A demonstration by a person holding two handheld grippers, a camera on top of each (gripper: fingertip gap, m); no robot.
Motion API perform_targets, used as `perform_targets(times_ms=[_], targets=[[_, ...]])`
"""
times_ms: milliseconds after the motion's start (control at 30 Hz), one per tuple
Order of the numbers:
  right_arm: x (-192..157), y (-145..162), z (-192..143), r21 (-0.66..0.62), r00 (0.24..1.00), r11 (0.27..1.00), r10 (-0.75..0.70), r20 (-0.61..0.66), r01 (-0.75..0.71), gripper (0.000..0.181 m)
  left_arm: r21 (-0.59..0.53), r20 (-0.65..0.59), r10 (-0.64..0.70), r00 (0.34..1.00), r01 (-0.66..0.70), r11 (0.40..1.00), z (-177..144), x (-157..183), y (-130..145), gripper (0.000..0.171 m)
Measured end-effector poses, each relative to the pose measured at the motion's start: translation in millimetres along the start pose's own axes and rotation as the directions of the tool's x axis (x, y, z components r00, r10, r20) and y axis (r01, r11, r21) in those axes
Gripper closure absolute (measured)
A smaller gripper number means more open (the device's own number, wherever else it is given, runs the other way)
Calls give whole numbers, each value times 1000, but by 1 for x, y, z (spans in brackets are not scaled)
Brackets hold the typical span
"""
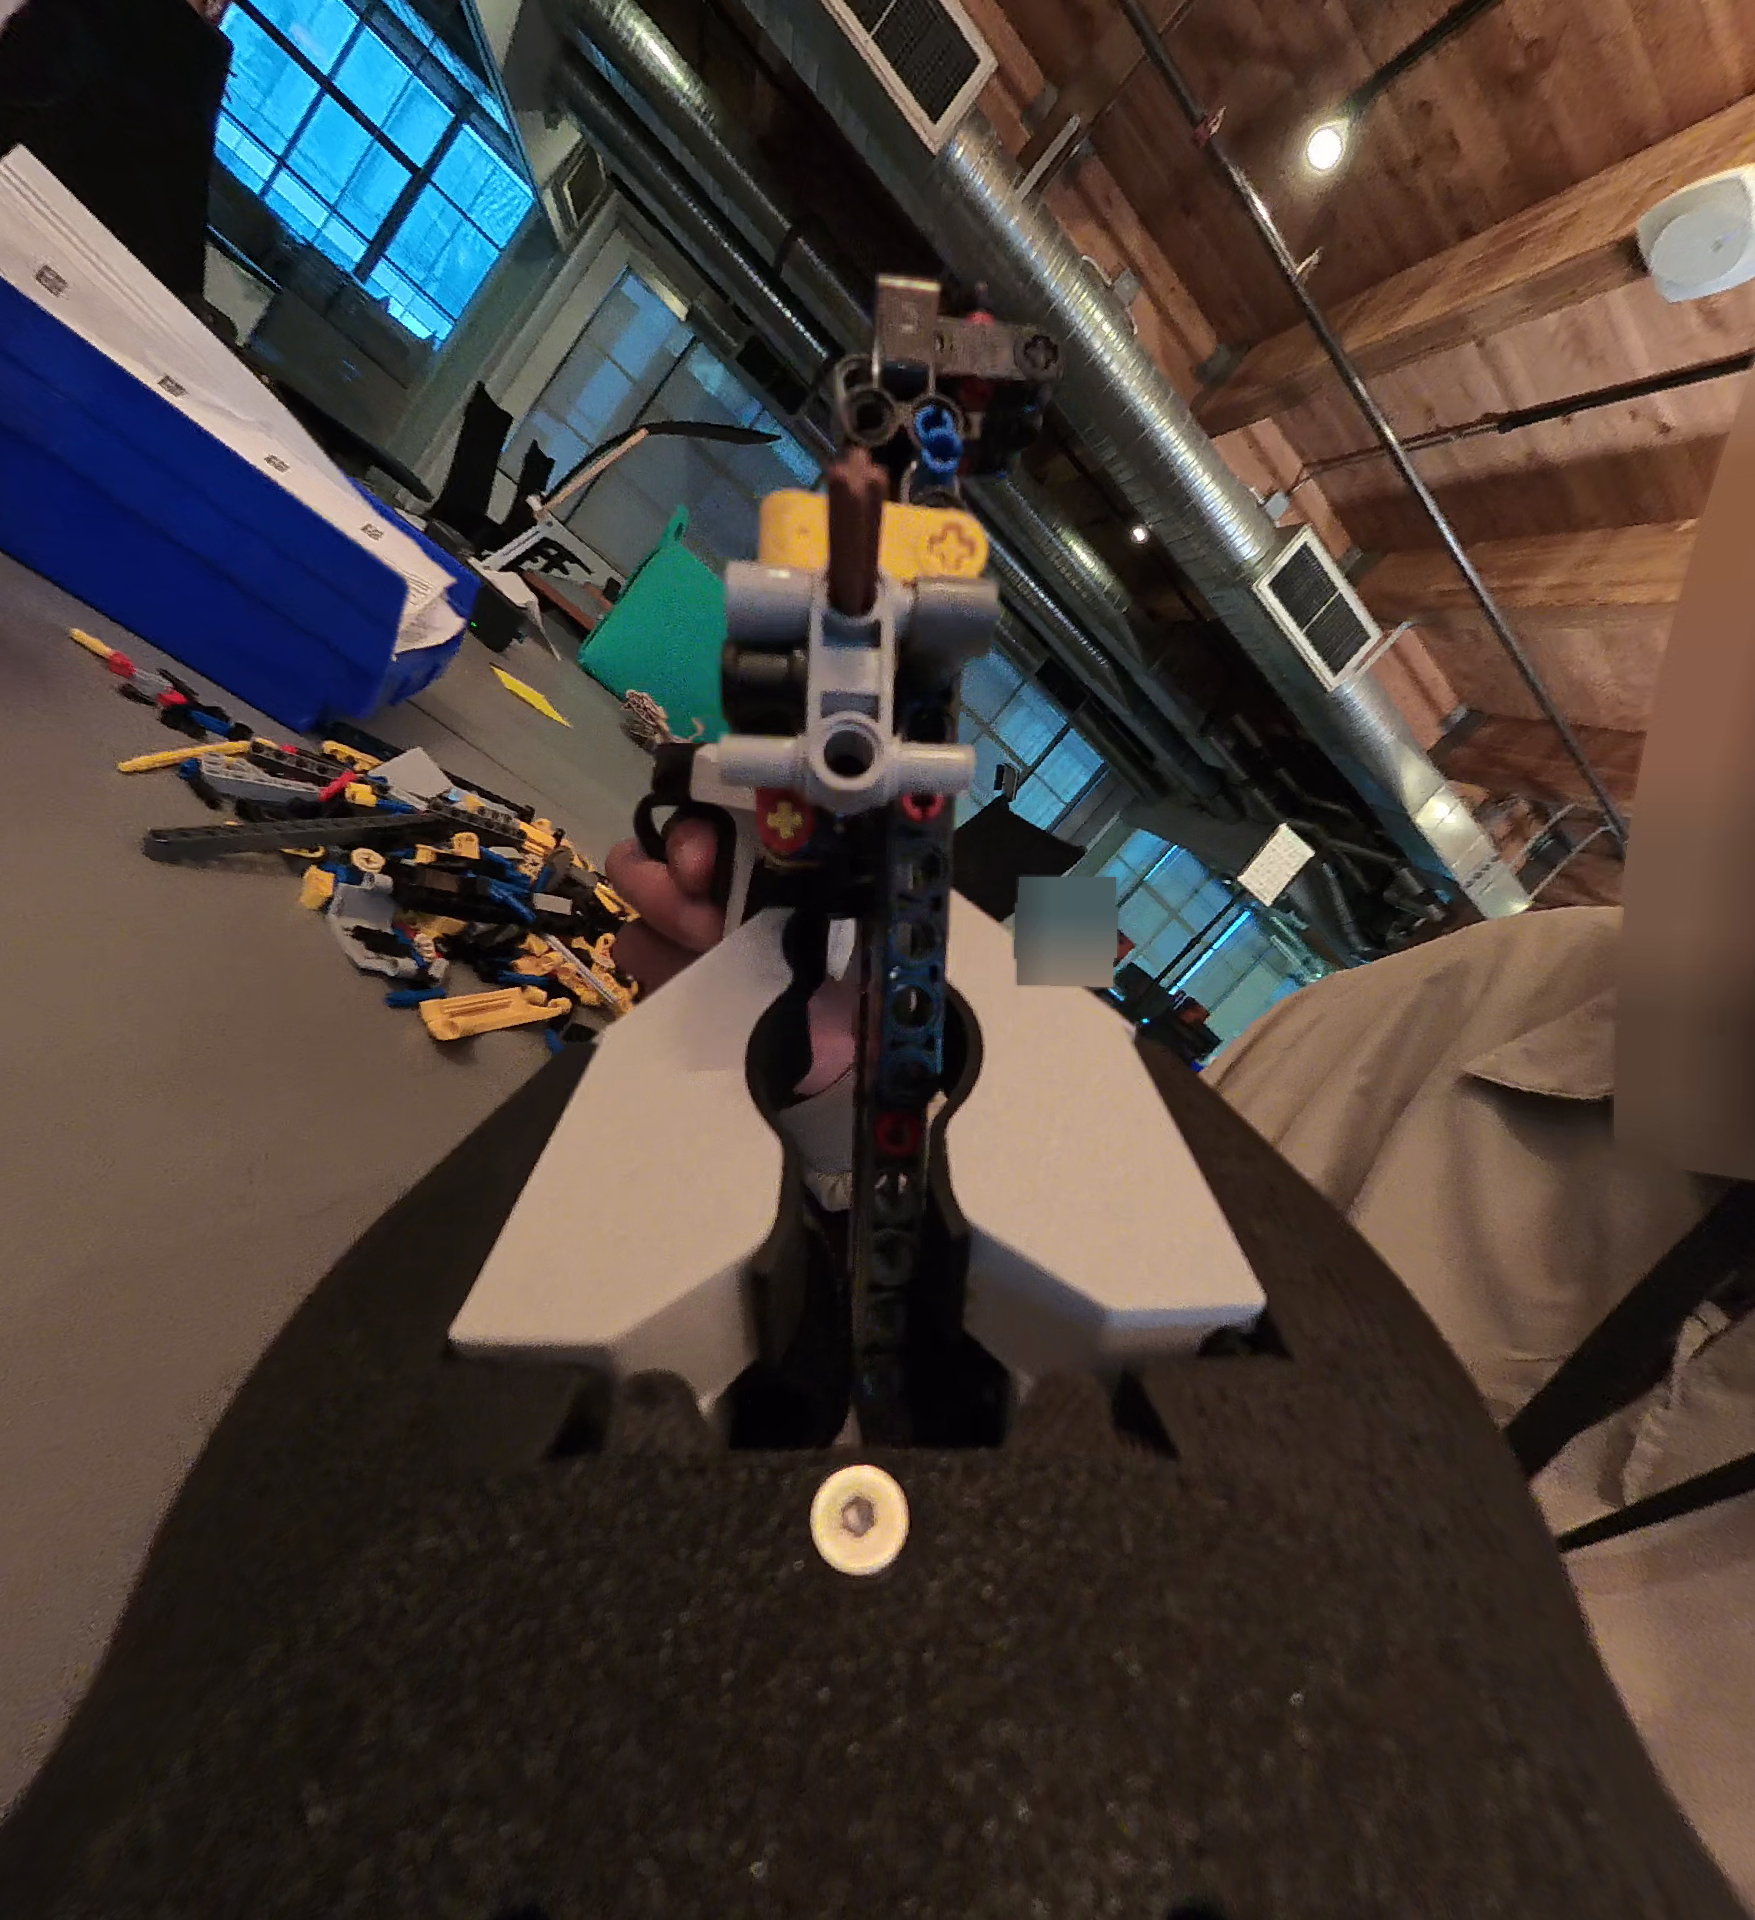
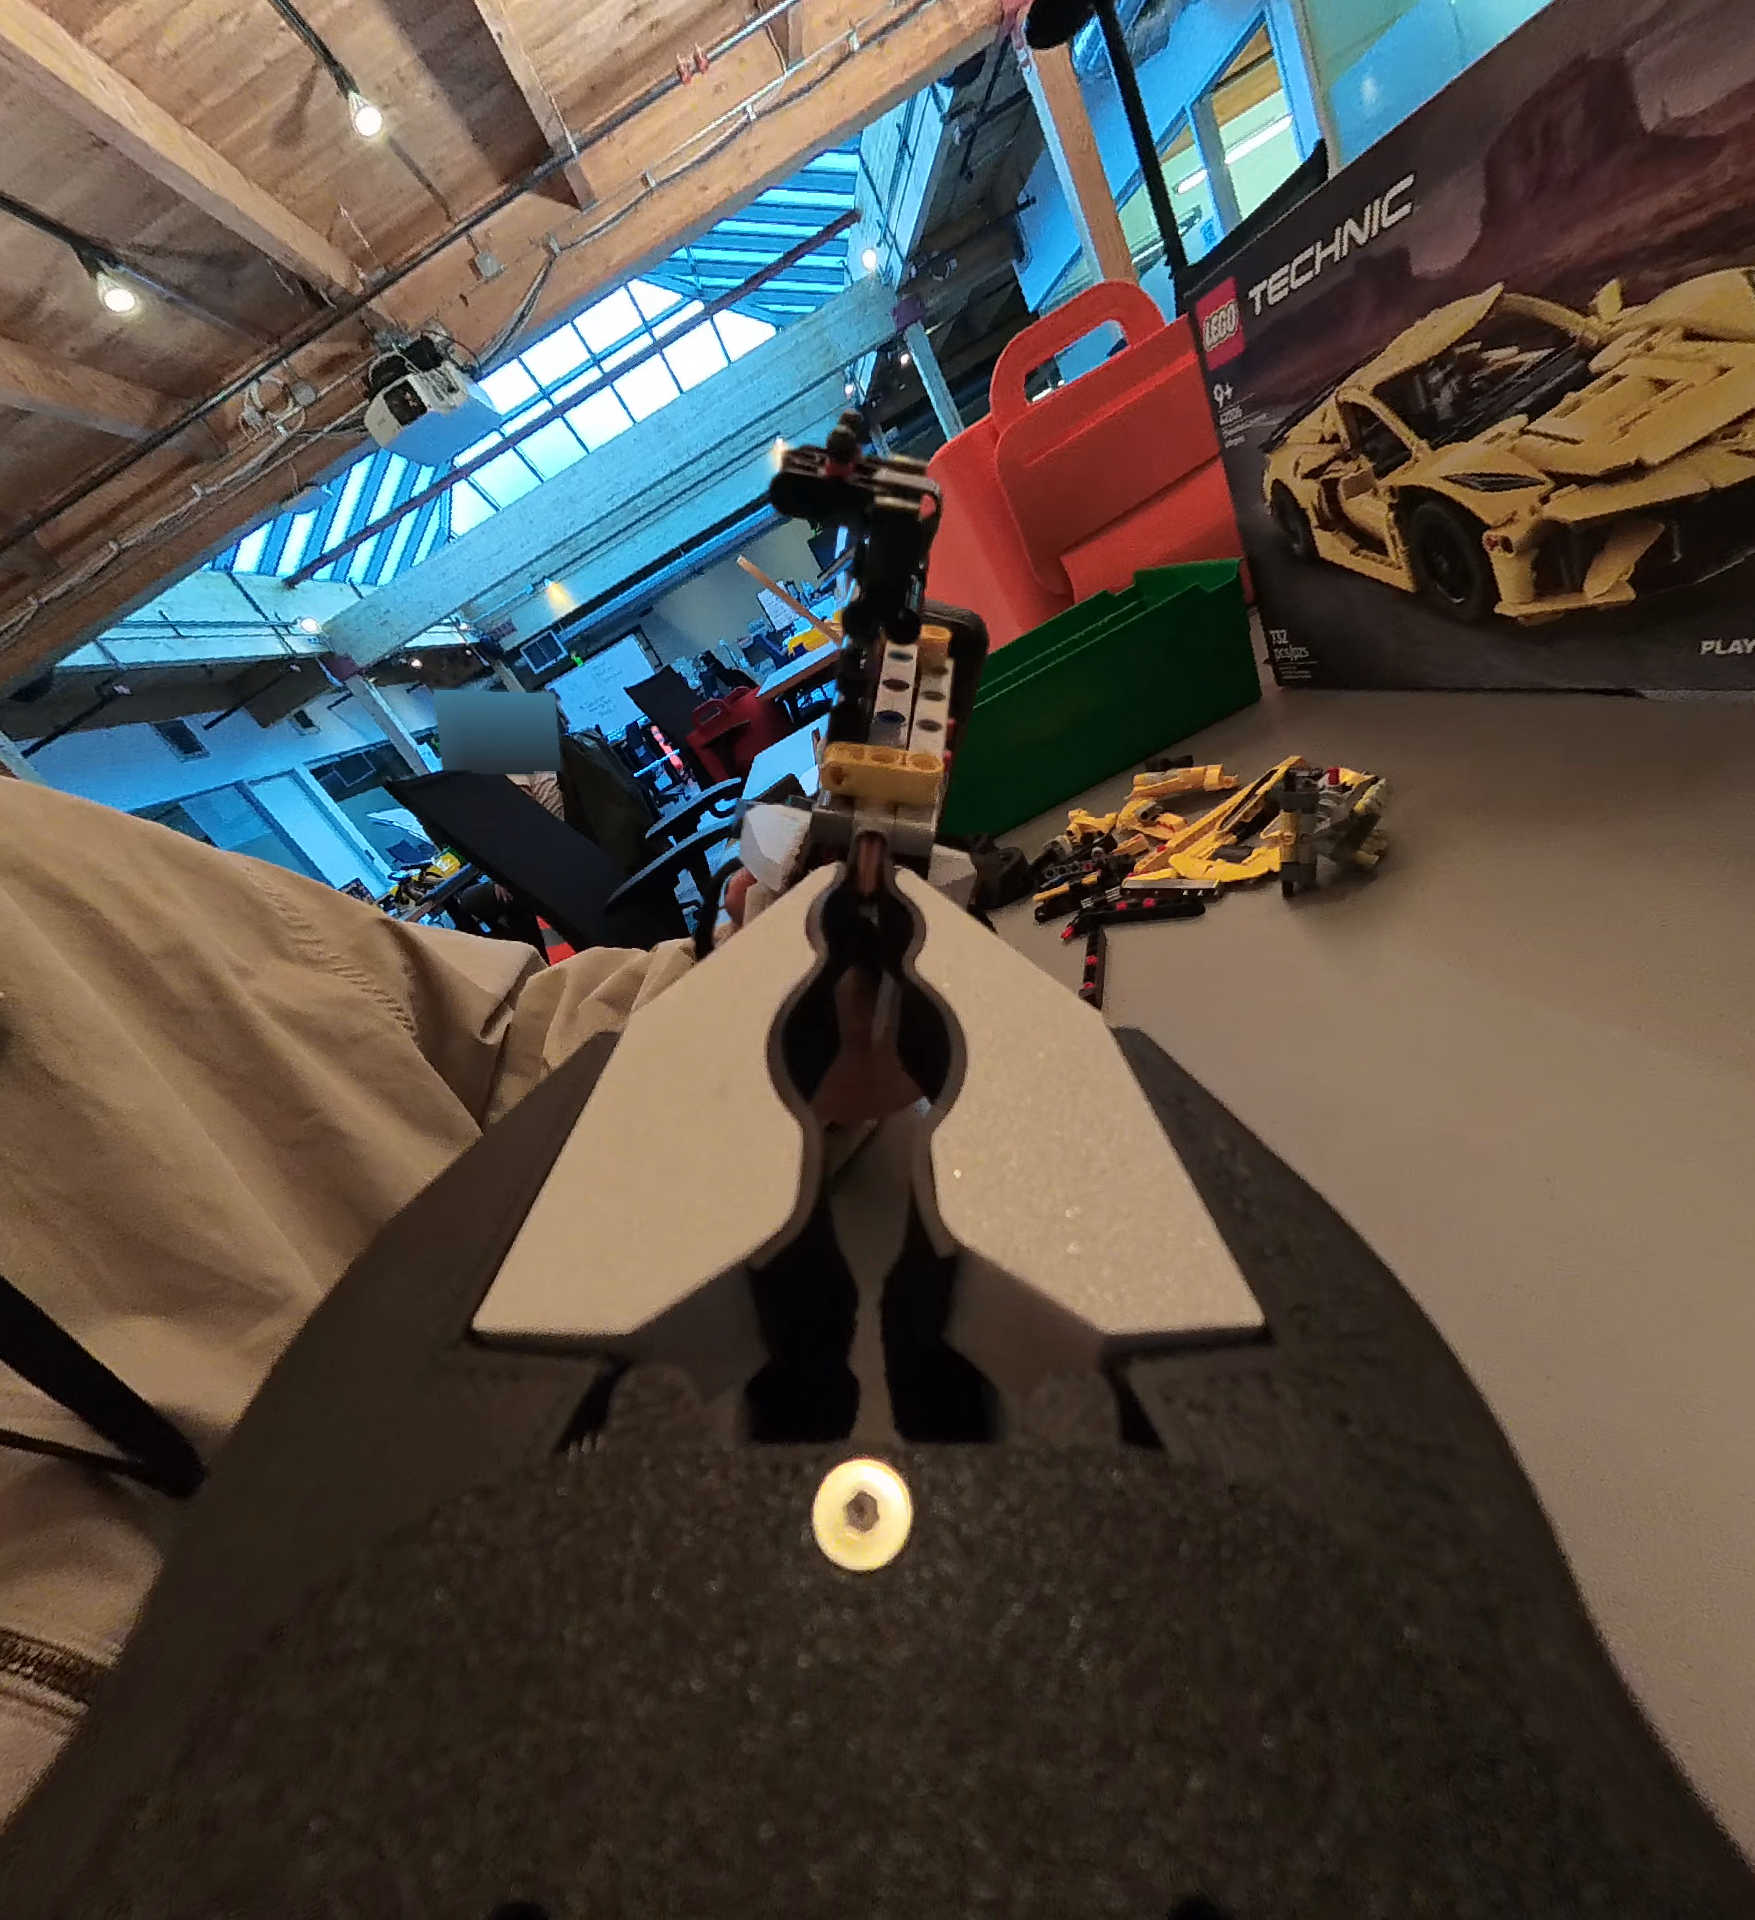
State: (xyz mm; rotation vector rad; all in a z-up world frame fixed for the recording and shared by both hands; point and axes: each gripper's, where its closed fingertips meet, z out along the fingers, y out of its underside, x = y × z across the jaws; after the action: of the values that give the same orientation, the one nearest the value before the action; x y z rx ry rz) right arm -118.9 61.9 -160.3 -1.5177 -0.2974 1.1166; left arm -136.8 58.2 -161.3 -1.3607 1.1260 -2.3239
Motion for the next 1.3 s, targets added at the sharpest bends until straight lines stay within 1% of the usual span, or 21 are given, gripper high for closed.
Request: perform_targets(times_ms=[133,233,300,367,433,467,567,633,700,733,767,800,867,967,1067,1200,1300], targets=[[1,0,-1,10,1000,1000,24,4,-24,180,-14,13,9,1000,-8,1000,1,-2,1,157],[6,-1,-4,19,999,999,41,-9,-41,180,-51,54,49,997,-46,998,2,-8,7,157],[9,-1,-7,16,999,999,46,-22,-46,180,-45,71,49,996,-46,998,-1,-10,4,157],[12,4,-8,-30,999,999,20,-45,-22,180,-48,91,55,994,-51,998,-5,-13,0,157],[14,8,-8,-64,998,998,-9,-61,5,180,-78,101,50,994,-42,996,-7,-15,3,157],[13,9,-8,-72,999,997,1,-50,-4,180,-91,98,47,994,-38,995,-8,-15,4,158],[11,5,-9,-45,998,997,57,-10,-57,180,-148,110,57,992,-40,988,-6,-14,12,158],[15,6,-10,-35,997,997,72,-28,-73,180,-156,141,83,987,-61,986,-6,-18,13,159],[20,6,-9,-27,997,998,49,-59,-51,178,-132,162,95,982,-74,988,-6,-22,10,158],[23,4,-9,-15,996,1000,22,-87,-23,175,-114,187,112,976,-92,989,-6,-25,8,158],[26,1,-10,-3,993,1000,-7,-117,7,166,-111,221,142,965,-120,987,-6,-29,7,158],[27,-1,-10,10,990,1000,-28,-137,29,159,-134,247,180,952,-151,979,-7,-33,8,158],[30,-8,-12,47,983,997,-54,-174,63,151,-206,273,244,930,-191,960,-6,-37,16,158],[26,-16,-14,66,971,987,-129,-203,145,149,-232,254,235,938,-176,957,-2,-35,24,158],[23,-12,-11,29,957,977,-200,-209,211,149,-266,254,222,941,-152,952,0,-38,33,158],[22,-12,-9,37,962,980,-186,-200,197,151,-274,234,193,953,-126,953,3,-37,39,158],[20,-20,-14,85,967,978,-171,-188,190,155,-295,237,208,949,-134,946,3,-38,42,157]])
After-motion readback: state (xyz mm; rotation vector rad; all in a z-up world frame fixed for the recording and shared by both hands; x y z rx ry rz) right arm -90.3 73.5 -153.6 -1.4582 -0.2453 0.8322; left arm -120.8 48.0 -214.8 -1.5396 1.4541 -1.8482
